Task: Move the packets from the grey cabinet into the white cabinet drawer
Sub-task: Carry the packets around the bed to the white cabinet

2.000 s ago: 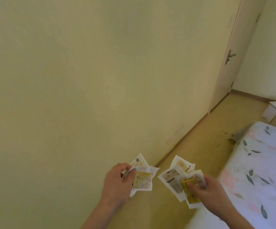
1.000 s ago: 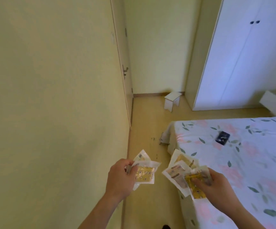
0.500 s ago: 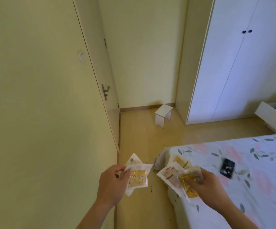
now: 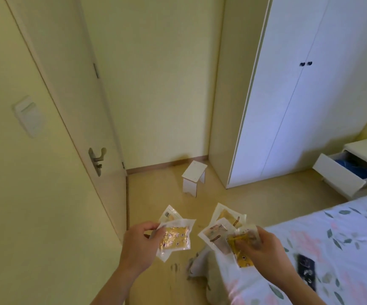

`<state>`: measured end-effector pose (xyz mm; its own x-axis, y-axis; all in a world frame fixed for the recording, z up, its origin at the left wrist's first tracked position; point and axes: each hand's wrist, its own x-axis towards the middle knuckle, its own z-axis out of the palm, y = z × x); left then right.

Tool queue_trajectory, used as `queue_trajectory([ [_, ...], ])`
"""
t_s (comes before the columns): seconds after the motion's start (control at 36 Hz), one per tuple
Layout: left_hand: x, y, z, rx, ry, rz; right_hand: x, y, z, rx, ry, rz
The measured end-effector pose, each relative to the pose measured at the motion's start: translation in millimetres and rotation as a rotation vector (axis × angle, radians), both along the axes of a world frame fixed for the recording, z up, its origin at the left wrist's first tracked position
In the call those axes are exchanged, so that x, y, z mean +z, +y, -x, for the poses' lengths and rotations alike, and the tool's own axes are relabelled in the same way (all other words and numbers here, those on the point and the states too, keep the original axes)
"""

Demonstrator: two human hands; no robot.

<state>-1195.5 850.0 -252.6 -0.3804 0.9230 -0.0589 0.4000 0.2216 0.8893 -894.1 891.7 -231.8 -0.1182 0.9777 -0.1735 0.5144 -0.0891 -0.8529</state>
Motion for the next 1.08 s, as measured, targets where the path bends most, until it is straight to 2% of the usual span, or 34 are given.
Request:
queue_trajectory([
  [0.28, 3, 202, 9, -0.267, 0.06, 0.049, -23, 119, -1, -0.266, 0.01, 0.043],
  [0.5, -4, 358, -7, -0.398, 0.063, 0.046, -45, 255, -2, -0.417, 0.019, 0.056],
  [0.75, 8, 526, -27, -0.486, 0.052, 0.074, -43, 407, -19, -0.504, 0.065, 0.069],
  [1.08, -3, 724, -82, -0.624, -0.041, 0.12, -36, 561, -67, -0.706, 0.09, 0.057],
])
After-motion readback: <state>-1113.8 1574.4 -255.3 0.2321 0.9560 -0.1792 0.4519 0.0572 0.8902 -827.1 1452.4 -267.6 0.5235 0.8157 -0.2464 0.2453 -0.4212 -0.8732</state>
